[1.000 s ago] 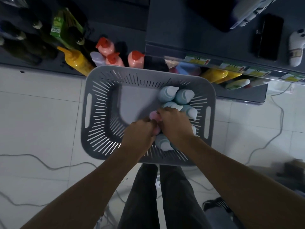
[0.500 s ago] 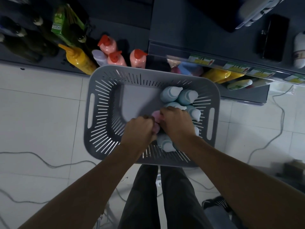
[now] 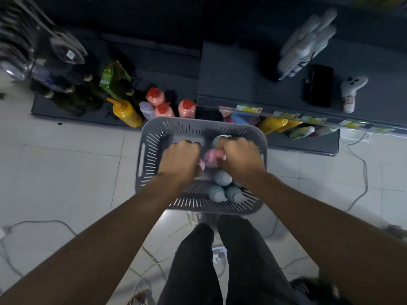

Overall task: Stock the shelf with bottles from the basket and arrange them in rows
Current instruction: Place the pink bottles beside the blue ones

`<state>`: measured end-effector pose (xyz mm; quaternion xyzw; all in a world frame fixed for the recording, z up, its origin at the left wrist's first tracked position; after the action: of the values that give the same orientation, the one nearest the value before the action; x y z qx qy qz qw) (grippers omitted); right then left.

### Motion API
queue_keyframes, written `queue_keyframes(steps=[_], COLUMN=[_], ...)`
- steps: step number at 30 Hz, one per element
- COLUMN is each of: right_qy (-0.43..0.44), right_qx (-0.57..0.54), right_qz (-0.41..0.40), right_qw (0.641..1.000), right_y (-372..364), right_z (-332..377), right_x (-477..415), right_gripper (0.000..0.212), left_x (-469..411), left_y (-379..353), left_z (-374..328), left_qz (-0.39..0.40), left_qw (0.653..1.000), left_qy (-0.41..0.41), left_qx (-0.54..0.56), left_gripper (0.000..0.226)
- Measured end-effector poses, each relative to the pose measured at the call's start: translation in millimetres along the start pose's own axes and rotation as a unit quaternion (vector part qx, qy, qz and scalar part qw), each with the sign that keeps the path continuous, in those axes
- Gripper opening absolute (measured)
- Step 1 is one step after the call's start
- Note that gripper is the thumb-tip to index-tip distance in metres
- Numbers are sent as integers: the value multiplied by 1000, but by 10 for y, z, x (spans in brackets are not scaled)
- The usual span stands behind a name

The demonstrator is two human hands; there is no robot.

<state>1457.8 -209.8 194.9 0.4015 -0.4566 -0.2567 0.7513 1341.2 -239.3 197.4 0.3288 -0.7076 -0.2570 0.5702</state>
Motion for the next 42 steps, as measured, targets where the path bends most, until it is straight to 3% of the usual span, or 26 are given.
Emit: queue_keyframes(steps=[12,21,35,42], right_qy=[-46,-62,-103,-130], right_qx=[-46,-54,-57,-57], right_qz=[-104,-184,-262,-272], right_qw=[992,979,958,952], right_y=[1674,2713,3594,3992], right_z=[-273,-552,-1336,-2043], right_x=[806,1541,2542,2857], right_gripper=[16,17,18,20], left_x=[588,941,1326,1242], left_y=[1497,2336,3108,3312], left_z=[-810,-1685,-2986,-3752], left_qz=[-90,-140,-217,-209], left_qw=[994,982,948,949], left_qy=[-25,-98,-182,-208], left_qx=[-61,-80,-145,-113], left_gripper=[31,31,28,26])
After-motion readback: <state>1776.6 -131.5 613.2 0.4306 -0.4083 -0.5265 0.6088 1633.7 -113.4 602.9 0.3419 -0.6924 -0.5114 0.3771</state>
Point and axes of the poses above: each hand's wrist, its own x-axis away from the middle knuckle, its own y-axis out of the back of the hand, z = x × y, the point moved 9 cm from there along -x, towards the middle knuckle, and after that the axes turned 14 degrees about z, right-handed, at the moved point
